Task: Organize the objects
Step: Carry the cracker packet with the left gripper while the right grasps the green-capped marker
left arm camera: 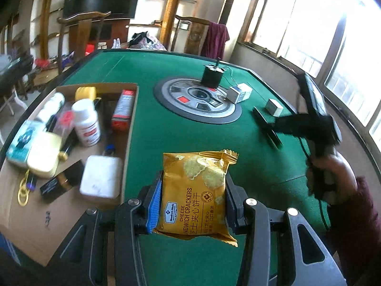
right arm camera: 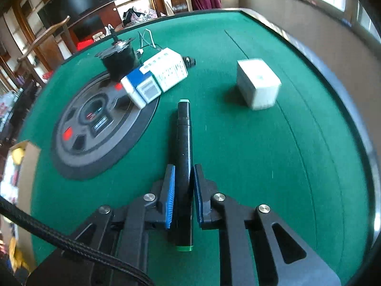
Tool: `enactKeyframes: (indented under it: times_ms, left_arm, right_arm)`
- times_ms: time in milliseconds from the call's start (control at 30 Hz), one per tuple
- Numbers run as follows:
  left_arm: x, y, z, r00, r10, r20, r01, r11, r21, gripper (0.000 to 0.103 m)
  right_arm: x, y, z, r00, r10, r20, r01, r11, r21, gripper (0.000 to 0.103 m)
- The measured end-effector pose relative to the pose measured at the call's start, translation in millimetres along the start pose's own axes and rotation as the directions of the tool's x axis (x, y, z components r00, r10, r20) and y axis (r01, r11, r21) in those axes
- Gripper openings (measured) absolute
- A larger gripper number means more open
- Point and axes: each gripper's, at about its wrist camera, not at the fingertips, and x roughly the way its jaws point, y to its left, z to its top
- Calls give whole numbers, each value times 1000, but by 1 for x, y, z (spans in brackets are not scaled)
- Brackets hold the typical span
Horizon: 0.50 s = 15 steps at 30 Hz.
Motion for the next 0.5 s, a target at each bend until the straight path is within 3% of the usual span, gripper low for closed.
enactKeyframes:
  times_ms: [233,500]
  left_arm:
    - [-12,9,-6,1000,17,20,-16,1000,-22,40]
    - [-40,40,-9,995,87,56,-82,993,-87,40]
  right_arm:
    - [-31,-2,-41,990,142,-11,-141,989,50,12]
    - [-62,41,-59,958,285,-20,-285,959,12,12]
